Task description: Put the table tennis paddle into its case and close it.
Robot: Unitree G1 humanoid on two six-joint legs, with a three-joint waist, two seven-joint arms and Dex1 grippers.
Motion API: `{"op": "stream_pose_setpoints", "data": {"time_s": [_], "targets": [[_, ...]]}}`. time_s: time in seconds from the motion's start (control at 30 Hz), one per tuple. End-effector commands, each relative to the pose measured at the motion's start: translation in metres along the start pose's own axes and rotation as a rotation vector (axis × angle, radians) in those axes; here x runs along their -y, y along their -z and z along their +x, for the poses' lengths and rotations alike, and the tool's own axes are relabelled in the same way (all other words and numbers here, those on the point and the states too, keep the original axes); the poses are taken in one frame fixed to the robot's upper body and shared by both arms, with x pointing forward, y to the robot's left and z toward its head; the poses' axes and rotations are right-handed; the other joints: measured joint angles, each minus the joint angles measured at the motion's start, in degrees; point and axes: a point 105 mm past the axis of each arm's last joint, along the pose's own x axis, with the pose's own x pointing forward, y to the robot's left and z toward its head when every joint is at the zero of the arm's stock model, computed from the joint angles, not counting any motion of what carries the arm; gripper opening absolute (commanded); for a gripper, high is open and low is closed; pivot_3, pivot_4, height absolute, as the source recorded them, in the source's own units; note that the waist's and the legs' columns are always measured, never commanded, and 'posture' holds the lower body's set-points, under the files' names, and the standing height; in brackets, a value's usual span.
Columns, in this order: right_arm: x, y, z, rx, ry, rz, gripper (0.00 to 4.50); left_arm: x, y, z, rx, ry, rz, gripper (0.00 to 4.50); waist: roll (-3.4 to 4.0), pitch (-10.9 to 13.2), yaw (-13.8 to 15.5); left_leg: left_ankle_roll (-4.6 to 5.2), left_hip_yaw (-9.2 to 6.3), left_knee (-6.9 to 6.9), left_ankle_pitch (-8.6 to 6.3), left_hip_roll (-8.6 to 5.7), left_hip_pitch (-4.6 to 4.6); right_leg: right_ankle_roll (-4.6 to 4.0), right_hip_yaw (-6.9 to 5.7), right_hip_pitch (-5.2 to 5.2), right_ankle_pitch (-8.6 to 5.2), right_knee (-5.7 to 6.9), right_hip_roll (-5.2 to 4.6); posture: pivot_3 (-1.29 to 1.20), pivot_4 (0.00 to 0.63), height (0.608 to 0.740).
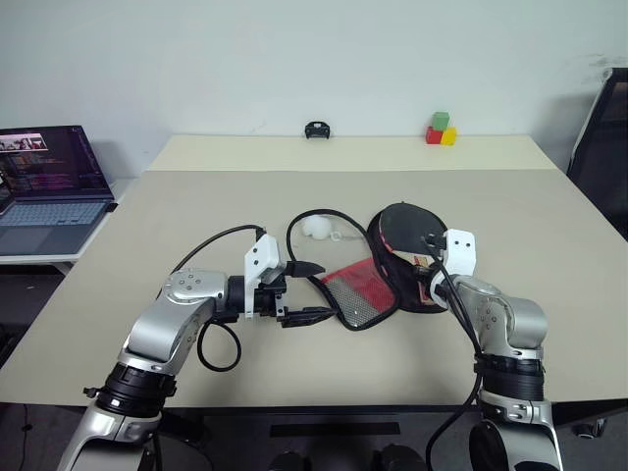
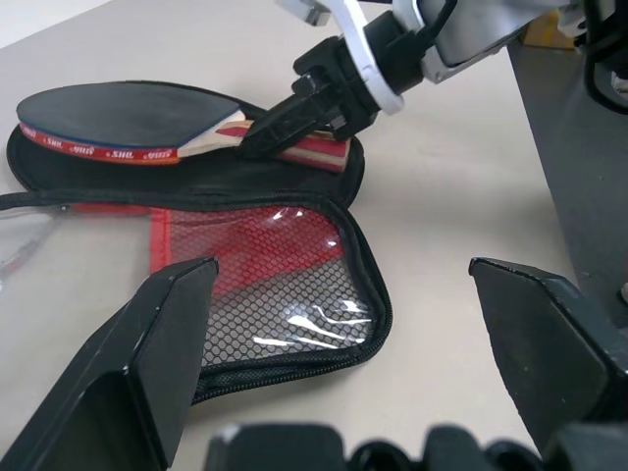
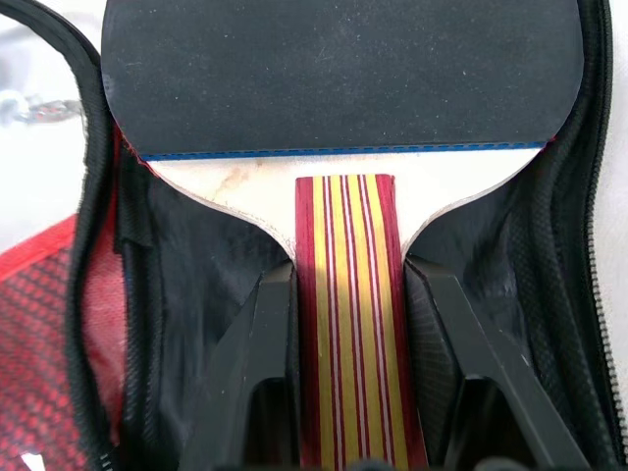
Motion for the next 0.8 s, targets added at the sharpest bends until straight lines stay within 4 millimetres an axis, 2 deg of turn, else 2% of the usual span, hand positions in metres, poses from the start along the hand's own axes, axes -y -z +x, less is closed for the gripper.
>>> {"op": "stream_pose_setpoints", "data": {"time_s": [0.03, 0.23, 0.43, 0.57, 0.7, 0.8], "targets": [[-0.002, -0.012, -0.001, 0.057, -0.007, -0.021, 1.08, 0.002, -0.012, -0.002, 0.029, -0.005, 0.043, 4.50, 0.00, 0.0, 0.0, 0.00, 0.00, 0.00, 0.00, 0.00, 0.00, 0.00, 0.00, 0.00, 0.00, 0.00, 0.00, 0.00, 0.150, 0.740], [-0.007, -0.008, 0.000, 0.048, -0.019, -0.021, 1.08, 0.003, -0.012, -0.002, 0.029, -0.003, 0.042, 4.50, 0.00, 0.0, 0.0, 0.00, 0.00, 0.00, 0.00, 0.01, 0.00, 0.00, 0.00, 0.00, 0.00, 0.00, 0.00, 0.00, 0.150, 0.740], [-0.008, -0.011, -0.005, 0.061, -0.021, -0.023, 2.99, 0.003, -0.011, -0.003, 0.027, -0.011, 0.039, 4.50, 0.00, 0.0, 0.0, 0.00, -0.01, 0.00, 0.00, 0.01, 0.00, 0.00, 0.00, 0.00, 0.00, -0.01, 0.00, 0.00, 0.150, 0.740], [-0.011, -0.018, -0.010, 0.089, -0.034, -0.043, 4.47, 0.003, -0.010, -0.005, 0.026, -0.021, 0.035, 4.50, 0.00, 0.0, 0.0, 0.00, -0.01, 0.00, 0.00, 0.00, -0.01, 0.00, 0.00, 0.01, 0.00, -0.01, 0.00, 0.00, 0.150, 0.740], [-0.025, -0.032, -0.027, 0.139, -0.124, -0.099, 4.49, -0.001, -0.008, -0.010, 0.023, -0.061, 0.026, 4.50, 0.00, 0.0, 0.0, 0.00, -0.02, 0.00, 0.00, 0.00, -0.01, 0.00, -0.01, 0.00, 0.00, -0.02, 0.00, 0.00, 0.150, 0.740], [-0.025, -0.045, -0.043, 0.183, -0.193, -0.132, 4.49, -0.008, -0.004, -0.015, 0.022, -0.118, 0.013, 4.50, 0.00, 0.0, 0.0, 0.00, -0.03, 0.00, 0.00, 0.01, -0.01, 0.00, -0.01, 0.00, 0.00, -0.02, 0.00, 0.00, 0.150, 0.740]]}}
